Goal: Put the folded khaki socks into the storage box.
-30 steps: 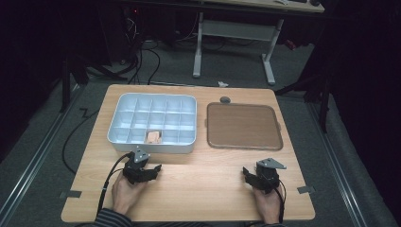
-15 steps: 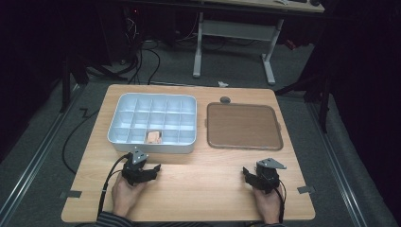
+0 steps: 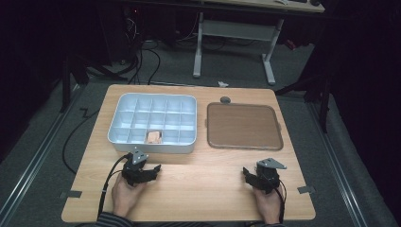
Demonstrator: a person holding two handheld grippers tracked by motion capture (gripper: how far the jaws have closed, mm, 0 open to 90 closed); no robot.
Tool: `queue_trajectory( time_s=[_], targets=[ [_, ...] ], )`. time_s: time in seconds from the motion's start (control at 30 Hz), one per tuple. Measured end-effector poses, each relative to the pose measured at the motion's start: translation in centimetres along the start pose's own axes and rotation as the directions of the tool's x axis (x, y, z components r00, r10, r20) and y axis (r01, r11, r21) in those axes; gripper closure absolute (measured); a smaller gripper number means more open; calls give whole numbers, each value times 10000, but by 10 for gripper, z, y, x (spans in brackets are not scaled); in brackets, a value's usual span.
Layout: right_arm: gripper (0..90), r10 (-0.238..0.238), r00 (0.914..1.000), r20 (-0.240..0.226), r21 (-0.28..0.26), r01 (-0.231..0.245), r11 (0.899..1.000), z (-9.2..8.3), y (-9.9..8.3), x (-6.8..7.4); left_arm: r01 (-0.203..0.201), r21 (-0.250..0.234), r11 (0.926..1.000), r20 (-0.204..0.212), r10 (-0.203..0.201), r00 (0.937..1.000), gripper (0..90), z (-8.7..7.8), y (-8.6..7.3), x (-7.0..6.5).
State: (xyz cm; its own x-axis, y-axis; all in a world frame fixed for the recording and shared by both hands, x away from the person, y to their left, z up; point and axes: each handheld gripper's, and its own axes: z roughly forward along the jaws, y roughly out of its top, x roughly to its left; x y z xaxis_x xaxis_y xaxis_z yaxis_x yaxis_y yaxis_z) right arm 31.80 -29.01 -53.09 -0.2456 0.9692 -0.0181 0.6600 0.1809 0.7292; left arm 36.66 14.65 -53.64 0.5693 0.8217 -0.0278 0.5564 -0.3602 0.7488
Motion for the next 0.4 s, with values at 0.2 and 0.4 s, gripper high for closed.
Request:
queue_trajectory(
  time_s=[0.2,0.4],
  targets=[
    [379,1,10000,-10,0,-1,10000,0,0,0,-87,63,9999,-49,87,10000,305,0,0,-1],
    [379,3,10000,-15,-3,-3,10000,0,0,0,-73,57,10000,-22,73,10000,302,0,0,-1]
  ],
)
